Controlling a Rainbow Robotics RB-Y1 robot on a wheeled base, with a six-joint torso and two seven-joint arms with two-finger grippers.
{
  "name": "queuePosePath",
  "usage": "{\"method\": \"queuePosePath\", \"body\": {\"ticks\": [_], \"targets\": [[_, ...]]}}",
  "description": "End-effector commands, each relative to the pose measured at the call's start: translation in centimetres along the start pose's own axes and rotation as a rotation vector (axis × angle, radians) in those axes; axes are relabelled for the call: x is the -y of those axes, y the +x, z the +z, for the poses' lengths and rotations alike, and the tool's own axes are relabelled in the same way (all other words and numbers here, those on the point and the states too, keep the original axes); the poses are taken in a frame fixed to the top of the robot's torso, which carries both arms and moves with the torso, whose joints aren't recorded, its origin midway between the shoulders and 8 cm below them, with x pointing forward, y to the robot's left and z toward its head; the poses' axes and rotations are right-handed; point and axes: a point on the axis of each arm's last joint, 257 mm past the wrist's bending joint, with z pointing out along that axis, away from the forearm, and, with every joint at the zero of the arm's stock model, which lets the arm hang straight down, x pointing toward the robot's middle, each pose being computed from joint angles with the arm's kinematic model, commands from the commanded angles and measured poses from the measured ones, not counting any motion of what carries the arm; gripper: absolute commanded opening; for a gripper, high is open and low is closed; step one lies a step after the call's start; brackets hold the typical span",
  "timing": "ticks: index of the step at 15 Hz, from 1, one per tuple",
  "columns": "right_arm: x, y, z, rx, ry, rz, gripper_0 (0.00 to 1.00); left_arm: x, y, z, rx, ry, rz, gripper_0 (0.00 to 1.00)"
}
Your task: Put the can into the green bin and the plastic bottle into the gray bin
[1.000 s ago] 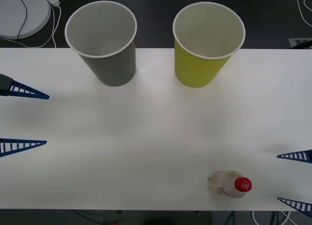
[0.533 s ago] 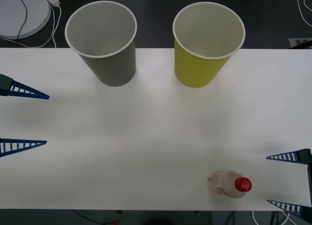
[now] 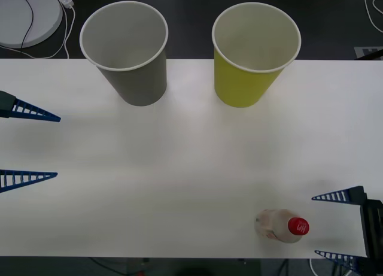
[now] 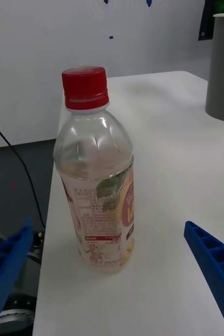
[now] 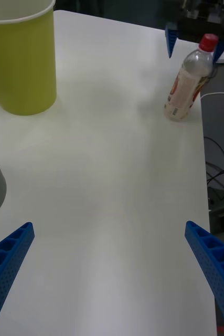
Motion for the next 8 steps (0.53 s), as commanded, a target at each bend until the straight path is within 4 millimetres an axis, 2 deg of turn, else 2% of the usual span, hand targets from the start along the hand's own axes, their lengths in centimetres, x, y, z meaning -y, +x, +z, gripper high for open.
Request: {"method": "queuePosePath", "body": {"ticks": [1,8], "targets": [[0.0,-0.2,1.4,0.020,-0.017,-0.012,1.00,0.0,0.0,0.0,0.000,0.000,0.000,1.00],[-0.6,-0.8,4.5,0.075,-0.072,-0.013,1.00,0.0,0.0,0.0,0.000,0.000,0.000,1.00]]}}
